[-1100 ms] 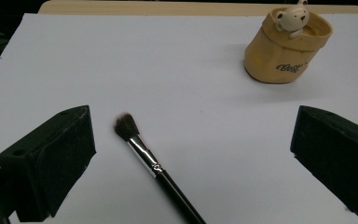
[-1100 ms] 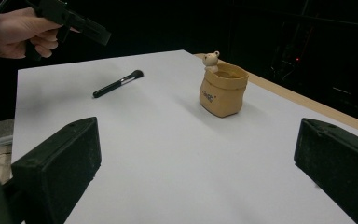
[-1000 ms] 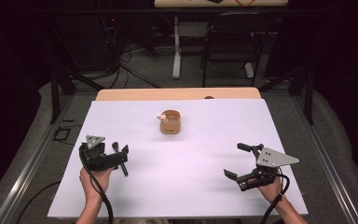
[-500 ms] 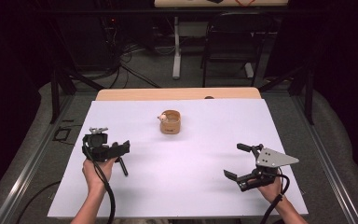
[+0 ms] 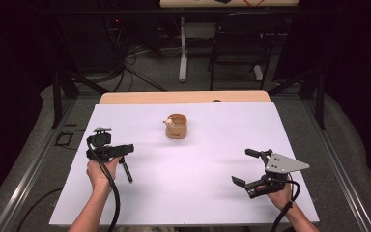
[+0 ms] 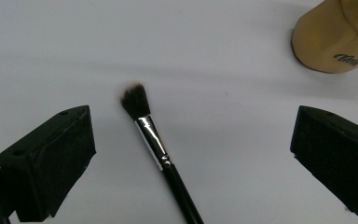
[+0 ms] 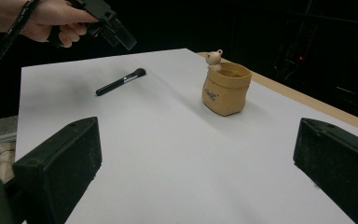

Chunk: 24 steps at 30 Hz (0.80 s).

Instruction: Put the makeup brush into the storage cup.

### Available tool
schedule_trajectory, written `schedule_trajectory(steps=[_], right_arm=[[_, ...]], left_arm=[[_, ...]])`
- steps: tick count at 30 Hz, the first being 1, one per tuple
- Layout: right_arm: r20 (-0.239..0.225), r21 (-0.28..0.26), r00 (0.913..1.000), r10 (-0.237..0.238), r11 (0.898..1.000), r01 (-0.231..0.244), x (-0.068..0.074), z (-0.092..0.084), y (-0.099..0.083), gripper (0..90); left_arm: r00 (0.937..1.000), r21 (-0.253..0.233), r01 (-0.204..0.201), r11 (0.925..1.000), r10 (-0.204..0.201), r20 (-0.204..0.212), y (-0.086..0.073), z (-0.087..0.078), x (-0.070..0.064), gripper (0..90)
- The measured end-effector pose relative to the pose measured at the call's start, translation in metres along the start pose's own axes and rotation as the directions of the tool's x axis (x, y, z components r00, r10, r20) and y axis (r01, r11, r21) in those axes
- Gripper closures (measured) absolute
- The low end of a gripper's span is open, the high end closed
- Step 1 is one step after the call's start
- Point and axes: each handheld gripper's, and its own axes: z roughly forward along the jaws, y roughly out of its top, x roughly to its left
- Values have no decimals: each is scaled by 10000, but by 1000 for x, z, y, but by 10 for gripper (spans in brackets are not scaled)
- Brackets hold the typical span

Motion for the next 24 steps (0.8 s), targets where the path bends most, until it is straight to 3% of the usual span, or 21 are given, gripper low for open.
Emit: schedule_trajectory(steps=[8,17,24], right_arm=[[-3,13,10000,7,10000,-7,0,0,0,8],[-3,3,10000,11,10000,-11,0,0,0,8],[29,-5,10000,-10,10000,10,0,0,0,8]], left_arm=[[9995,608,194,9980,-180,-244,4,12,4,0],[9989,1193,436,9919,-413,-217,6,22,7,5],[9988,1277,476,9907,-457,-183,-1,28,5,119]])
